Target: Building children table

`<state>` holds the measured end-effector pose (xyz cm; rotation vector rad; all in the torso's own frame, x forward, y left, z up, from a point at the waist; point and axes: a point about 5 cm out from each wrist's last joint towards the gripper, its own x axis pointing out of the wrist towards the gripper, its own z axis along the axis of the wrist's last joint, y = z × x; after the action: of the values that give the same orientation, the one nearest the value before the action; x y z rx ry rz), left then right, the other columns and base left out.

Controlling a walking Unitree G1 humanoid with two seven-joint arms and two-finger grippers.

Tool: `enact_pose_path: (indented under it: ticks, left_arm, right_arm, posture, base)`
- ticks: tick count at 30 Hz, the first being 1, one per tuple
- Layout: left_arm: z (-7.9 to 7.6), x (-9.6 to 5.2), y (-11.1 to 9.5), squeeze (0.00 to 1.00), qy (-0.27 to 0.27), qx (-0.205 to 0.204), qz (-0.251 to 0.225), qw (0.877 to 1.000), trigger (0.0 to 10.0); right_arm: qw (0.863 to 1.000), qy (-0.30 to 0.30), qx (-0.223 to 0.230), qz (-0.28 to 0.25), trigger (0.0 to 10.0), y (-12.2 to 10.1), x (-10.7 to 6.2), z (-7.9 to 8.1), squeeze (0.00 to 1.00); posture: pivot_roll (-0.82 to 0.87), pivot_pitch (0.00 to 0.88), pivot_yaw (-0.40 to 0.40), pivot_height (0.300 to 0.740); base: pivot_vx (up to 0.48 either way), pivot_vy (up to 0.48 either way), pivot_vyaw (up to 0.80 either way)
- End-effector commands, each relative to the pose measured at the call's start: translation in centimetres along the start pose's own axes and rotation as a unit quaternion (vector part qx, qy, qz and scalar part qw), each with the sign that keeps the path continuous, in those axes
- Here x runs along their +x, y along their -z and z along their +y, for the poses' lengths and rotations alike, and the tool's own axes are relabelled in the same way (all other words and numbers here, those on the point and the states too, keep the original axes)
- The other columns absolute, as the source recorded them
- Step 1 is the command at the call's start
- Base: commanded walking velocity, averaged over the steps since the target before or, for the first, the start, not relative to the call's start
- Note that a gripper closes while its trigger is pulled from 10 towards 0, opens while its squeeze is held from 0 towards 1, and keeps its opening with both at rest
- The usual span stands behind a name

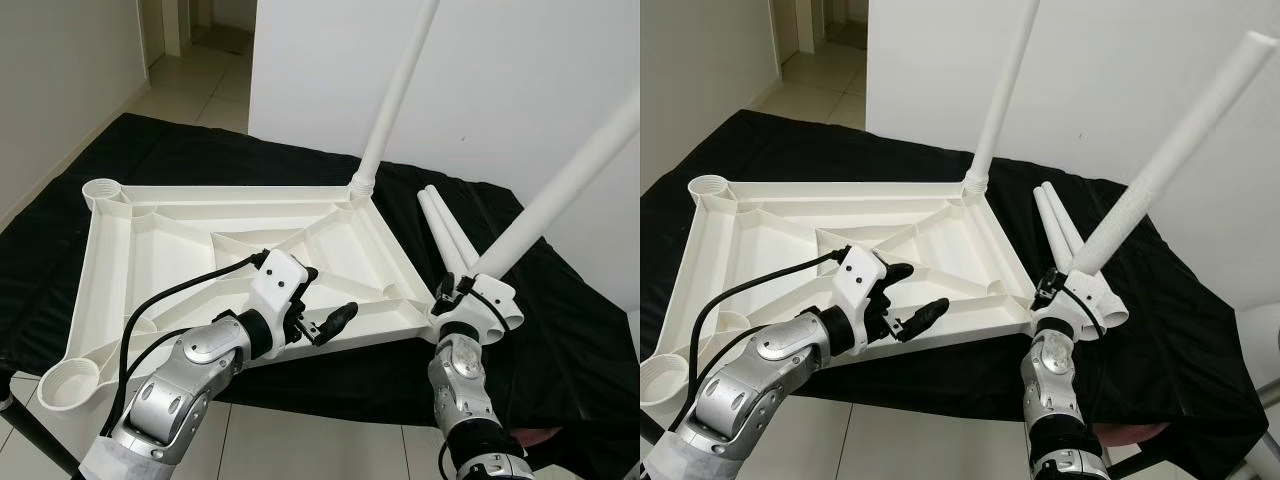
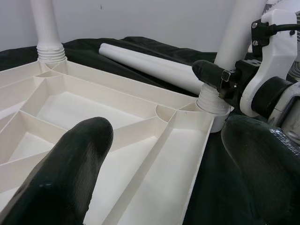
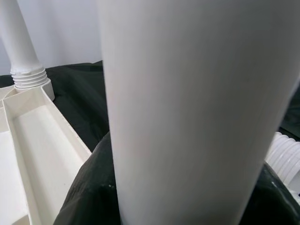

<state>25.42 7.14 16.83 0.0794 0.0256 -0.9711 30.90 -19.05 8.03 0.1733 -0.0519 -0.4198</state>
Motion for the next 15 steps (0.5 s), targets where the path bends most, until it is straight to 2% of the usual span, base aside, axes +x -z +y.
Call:
enact_pose_path:
  ticks: [1, 2, 3, 4, 6, 8, 15]
  left_arm:
    - [-0.2, 0.2, -0.4, 0.00, 0.017, 0.007, -0.005, 1.000, 10.0]
    - [-0.1, 0.2, -0.5, 0.00, 0.017, 0.009, -0.006, 1.000, 10.0]
    - [-0.1, 0.2, -0.5, 0.00, 0.017, 0.009, -0.006, 1.000, 10.0]
    - [-0.1, 0.3, -0.5, 0.00, 0.018, 0.010, -0.006, 1.000, 10.0]
    - [-0.1, 0.3, -0.5, 0.00, 0.018, 0.010, -0.006, 1.000, 10.0]
    - [-0.1, 0.4, -0.7, 0.00, 0.019, 0.014, -0.009, 1.000, 10.0]
    - [0.0, 0.6, -1.0, 0.00, 0.020, 0.018, -0.013, 1.000, 10.0]
  right_arm:
    - [0.998, 0.010, -0.039, 0.051, 10.0, 2.2, -1.0, -1.7, 0.00]
    - [0.999, -0.016, -0.039, 0.019, 10.0, 0.8, -0.6, -0.8, 0.00]
    - [0.999, -0.016, -0.039, 0.019, 10.0, 0.8, -0.6, -0.8, 0.00]
    - [0.998, -0.038, -0.044, -0.010, 10.0, -0.6, -0.3, 0.1, 0.00]
    - [0.998, -0.038, -0.044, -0.010, 10.0, -0.6, -0.3, 0.1, 0.00]
    - [0.994, -0.075, -0.039, -0.064, 10.0, -3.6, 0.2, 1.8, 0.00]
    - [0.989, -0.109, -0.016, -0.100, 10.0, -6.2, 0.3, 3.4, 0.00]
  posture:
    - [0.04, 0.000, -0.134, 0.740]
    - [0.04, 0.000, -0.134, 0.740]
    - [0.04, 0.000, -0.134, 0.740]
    - [0.03, 0.000, -0.132, 0.740]
    - [0.03, 0.000, -0.132, 0.740]
    - [0.03, 0.000, -0.134, 0.740]
    - [0.04, 0.000, -0.136, 0.740]
  base:
    - [0.000, 0.000, 0.00]
    - [0.000, 0.000, 0.00]
    - [0.000, 0.000, 0.00]
    - [0.000, 0.000, 0.00]
    - [0.000, 0.000, 0.00]
    - [0.000, 0.000, 0.00]
    - [0.000, 0.000, 0.00]
